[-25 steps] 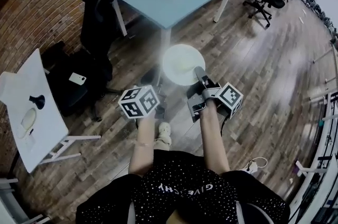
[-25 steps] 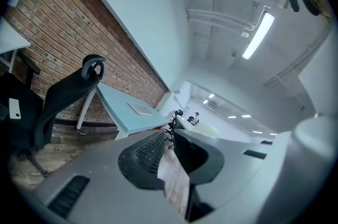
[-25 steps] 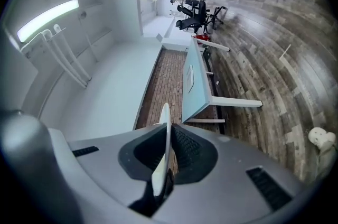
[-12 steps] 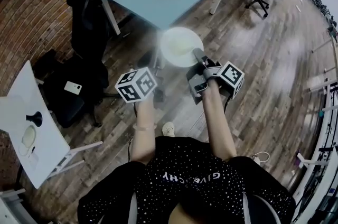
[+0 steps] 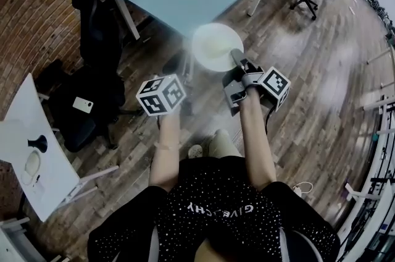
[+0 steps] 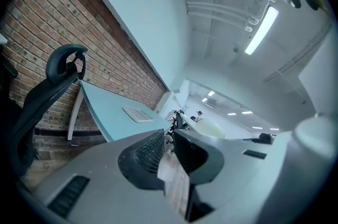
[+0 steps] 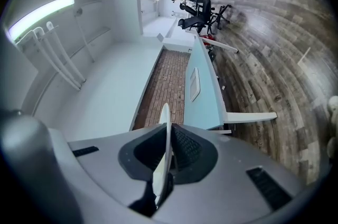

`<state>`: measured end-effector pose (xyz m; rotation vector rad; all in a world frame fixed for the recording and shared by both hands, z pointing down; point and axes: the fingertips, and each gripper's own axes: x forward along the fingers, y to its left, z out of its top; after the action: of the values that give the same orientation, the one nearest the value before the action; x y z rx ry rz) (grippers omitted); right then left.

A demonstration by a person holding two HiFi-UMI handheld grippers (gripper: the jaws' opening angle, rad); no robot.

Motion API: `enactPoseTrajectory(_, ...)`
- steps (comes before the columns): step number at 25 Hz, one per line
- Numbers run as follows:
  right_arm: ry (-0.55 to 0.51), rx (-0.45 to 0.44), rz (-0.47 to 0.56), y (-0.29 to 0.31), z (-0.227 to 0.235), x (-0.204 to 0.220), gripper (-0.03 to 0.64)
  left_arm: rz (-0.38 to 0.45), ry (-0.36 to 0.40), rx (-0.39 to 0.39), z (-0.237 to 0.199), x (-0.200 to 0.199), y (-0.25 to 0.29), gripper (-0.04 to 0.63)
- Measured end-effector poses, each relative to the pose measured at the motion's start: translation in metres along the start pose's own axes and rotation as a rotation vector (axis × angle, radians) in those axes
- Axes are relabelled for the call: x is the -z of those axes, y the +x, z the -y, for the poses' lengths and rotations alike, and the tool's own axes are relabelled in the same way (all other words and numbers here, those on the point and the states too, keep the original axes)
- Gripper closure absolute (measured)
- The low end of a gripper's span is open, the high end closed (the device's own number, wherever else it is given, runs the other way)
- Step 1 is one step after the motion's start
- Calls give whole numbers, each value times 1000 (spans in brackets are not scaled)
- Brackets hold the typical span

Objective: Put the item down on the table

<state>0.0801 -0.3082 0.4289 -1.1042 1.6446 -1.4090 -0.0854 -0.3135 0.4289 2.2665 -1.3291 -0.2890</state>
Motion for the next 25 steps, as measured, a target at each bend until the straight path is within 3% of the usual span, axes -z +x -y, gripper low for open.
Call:
enactPoseTrajectory(8,58,12,-13,64,10,-45,588,-19,11,-37,-20,-19,64,535)
enactPoseTrajectory(25,46,31,-112,238,33,-166,587,-18,-11,-113,-60,-50,256,535)
